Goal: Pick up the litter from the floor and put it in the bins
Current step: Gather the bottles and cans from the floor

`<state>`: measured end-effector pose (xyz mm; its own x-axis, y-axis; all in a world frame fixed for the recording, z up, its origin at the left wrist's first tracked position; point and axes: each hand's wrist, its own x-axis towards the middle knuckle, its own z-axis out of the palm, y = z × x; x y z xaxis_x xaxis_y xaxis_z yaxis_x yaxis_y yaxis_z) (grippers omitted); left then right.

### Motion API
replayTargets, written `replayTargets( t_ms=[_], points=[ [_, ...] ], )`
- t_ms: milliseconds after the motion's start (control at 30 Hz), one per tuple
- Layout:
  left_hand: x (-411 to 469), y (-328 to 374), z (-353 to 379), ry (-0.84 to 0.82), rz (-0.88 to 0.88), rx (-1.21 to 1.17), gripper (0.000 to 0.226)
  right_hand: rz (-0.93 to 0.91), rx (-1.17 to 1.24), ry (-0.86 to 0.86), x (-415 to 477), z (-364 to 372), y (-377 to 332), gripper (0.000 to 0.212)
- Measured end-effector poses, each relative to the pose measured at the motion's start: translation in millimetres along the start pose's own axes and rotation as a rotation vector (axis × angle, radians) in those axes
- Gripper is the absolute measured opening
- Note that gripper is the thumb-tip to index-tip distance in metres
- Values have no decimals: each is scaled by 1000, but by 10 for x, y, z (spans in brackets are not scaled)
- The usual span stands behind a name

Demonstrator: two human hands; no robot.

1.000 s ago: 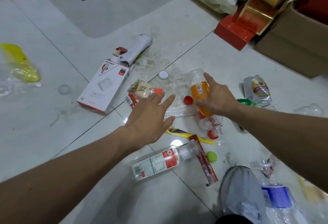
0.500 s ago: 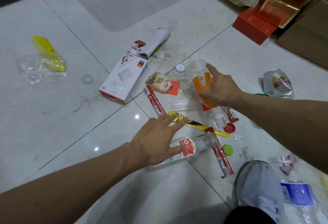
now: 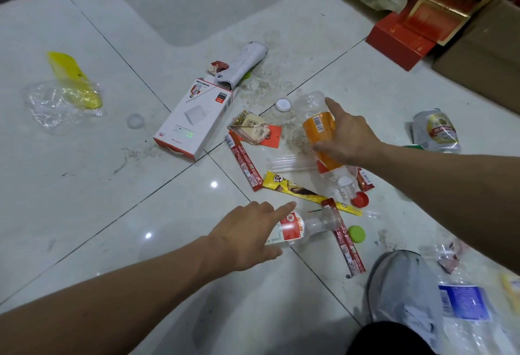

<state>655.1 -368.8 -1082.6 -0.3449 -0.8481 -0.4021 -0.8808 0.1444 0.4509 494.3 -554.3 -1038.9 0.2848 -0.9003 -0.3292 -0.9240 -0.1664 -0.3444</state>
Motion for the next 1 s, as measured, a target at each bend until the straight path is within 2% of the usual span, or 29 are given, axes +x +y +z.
replayTargets(
  t_ms=[200, 567, 1000],
  points=[
    [29, -64, -25, 72, -69, -89, 82, 3, -4, 21, 4, -32, 6, 96],
    [-24, -345, -254, 370, -283, -262, 79, -53, -27, 85, 93, -84, -157, 92],
    [-246, -754, -780, 700, -529, -348, 77, -191, 51, 62, 241, -99, -901, 96]
  ],
)
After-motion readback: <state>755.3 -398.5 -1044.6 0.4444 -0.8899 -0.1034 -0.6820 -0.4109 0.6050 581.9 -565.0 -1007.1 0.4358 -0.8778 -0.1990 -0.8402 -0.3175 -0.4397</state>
